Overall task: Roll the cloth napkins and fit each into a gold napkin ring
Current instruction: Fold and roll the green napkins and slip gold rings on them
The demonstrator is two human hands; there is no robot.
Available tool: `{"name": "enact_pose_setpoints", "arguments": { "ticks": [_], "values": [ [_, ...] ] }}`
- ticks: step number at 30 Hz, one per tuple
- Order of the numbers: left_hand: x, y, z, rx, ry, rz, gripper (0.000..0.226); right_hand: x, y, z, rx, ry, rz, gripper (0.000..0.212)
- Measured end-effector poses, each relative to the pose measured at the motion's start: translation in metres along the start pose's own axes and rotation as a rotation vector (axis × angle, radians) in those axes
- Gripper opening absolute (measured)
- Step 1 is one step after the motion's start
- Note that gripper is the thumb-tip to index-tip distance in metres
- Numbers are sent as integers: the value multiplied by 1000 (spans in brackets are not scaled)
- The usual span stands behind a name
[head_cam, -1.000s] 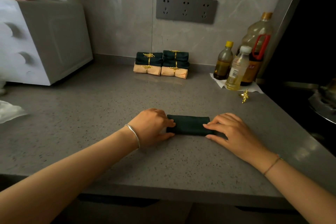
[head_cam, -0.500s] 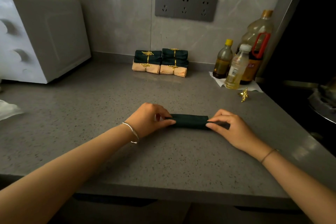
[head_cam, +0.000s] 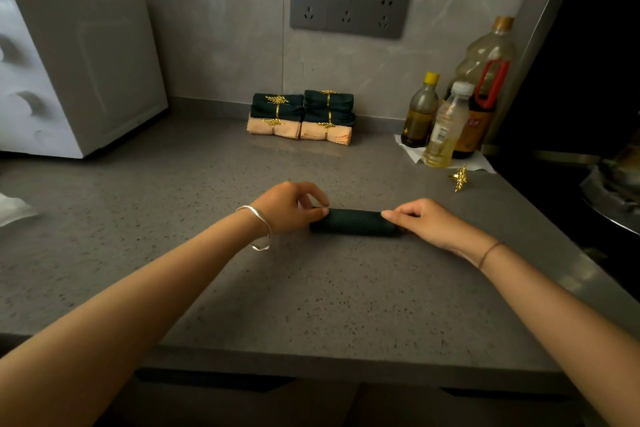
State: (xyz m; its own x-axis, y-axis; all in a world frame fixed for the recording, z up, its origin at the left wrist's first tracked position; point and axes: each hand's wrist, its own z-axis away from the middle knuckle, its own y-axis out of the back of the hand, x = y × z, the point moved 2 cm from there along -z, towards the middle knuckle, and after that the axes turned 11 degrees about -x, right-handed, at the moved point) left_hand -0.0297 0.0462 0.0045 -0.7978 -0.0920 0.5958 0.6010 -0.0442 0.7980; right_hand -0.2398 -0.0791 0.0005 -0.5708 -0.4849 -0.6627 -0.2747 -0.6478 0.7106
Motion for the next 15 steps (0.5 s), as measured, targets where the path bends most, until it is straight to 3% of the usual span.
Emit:
{"name": "enact_pose_setpoints", "arguments": {
  "ticks": [5,10,12,15],
  "values": [
    [32,-20,1,66,-271,-392,40,-9,9,-3,-55,-83,81,40],
    [32,-30,-14,47,-233,-431,41,-3,6,-6,-32,-95,11,51],
    [30,-29,-15,32,-226,-383,40,0,0,-7,24,-54,-20,40],
    [28,-29,-19,-2,-225,-348,39,3,-6,-3,260,158,-9,18]
  ]
}}
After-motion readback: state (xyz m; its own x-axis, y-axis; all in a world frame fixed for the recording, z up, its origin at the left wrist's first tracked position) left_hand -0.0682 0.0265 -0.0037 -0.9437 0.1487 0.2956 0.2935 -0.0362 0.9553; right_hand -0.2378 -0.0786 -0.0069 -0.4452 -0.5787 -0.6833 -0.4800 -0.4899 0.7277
